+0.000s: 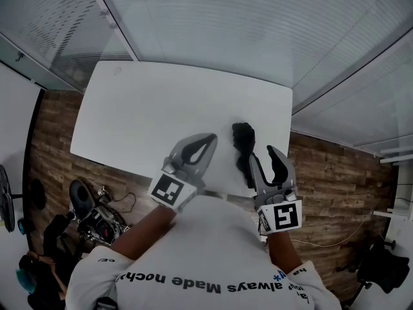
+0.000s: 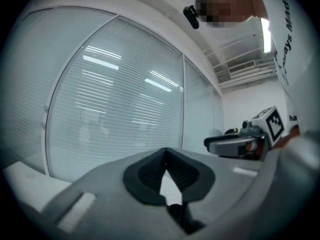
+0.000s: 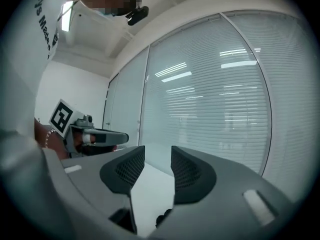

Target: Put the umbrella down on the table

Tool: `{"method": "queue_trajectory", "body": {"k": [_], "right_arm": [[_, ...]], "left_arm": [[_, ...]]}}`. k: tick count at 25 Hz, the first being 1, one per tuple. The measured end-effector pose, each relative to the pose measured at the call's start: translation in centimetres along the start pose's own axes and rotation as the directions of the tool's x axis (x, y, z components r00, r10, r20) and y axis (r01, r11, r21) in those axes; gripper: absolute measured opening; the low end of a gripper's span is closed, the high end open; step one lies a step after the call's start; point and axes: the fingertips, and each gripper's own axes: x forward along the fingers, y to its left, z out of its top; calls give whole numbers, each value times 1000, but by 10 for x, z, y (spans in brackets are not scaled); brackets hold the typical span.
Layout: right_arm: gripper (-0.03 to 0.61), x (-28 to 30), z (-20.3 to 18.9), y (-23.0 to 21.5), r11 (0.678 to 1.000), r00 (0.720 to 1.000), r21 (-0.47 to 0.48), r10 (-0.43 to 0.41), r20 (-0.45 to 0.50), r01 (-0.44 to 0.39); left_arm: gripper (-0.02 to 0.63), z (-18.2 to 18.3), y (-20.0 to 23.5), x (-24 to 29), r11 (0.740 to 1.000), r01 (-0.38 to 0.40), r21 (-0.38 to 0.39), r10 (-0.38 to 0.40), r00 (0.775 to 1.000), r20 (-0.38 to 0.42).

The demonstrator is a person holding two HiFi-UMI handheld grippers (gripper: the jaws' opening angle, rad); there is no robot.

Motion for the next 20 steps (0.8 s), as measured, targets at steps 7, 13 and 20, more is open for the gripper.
{"method": "queue_trajectory", "body": {"k": [7,13,20], "right_arm": [[147,-10,13,7,1000,1000,-17,11,25,-11],[144,-7,17,0,1000,1000,-11,-2,31,2],[144,-5,16,0,1000,1000,-9,8,24,-8]], "left_arm": [[3,2,-2,-2,1000,0,1,0,1000,-5],[3,4,-2,0,1000,5,11,-5,1000,-4],[3,4,-1,1,1000,4,6,-4,1000,0]]}}
